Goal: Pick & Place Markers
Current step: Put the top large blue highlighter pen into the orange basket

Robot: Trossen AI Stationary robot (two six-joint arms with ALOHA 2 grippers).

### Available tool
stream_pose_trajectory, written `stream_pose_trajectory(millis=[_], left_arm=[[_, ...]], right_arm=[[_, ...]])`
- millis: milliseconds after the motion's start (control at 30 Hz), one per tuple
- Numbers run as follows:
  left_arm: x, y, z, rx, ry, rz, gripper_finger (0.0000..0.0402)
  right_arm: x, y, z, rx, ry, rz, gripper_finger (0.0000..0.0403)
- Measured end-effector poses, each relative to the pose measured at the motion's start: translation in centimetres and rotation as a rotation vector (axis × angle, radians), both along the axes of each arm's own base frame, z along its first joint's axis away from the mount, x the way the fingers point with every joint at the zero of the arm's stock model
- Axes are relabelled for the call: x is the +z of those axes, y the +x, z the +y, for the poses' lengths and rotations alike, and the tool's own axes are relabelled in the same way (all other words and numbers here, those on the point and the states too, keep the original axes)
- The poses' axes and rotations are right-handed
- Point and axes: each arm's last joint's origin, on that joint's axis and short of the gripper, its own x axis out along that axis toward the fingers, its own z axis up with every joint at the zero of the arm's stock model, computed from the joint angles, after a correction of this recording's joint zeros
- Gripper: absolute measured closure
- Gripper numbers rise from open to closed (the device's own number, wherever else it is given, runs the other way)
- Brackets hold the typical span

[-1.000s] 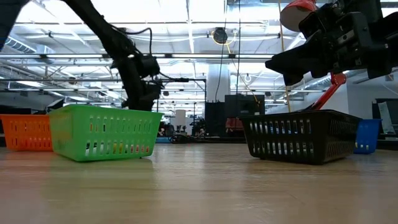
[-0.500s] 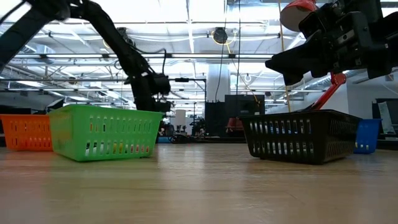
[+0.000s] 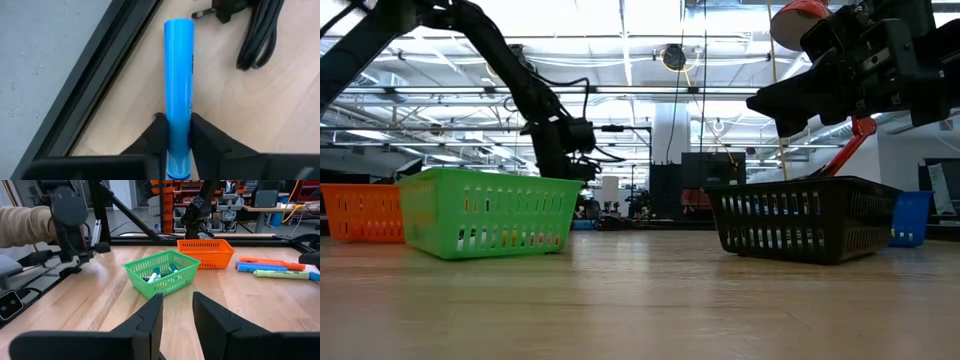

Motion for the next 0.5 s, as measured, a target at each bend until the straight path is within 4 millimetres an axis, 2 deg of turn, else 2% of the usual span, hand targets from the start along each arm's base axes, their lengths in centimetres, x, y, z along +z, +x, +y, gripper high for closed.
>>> stream_pose_trajectory(millis=[133, 267, 500], left_arm=[[1.7, -0.6, -0.5, 0.04, -0.001, -0.007, 0.0345], [5.9, -0.8, -1.6, 0.07, 0.058, -0.088, 0.0345], [14.2, -1.2, -7.3, 0.013, 0.165, -0.237, 0.0345]], right_arm=[[0.0, 0.0, 0.0, 0.0, 0.0, 0.0, 0.0309], [0.0, 0.0, 0.0, 0.0, 0.0, 0.0, 0.0309], [0.0, 0.0, 0.0, 0.0, 0.0, 0.0, 0.0309]])
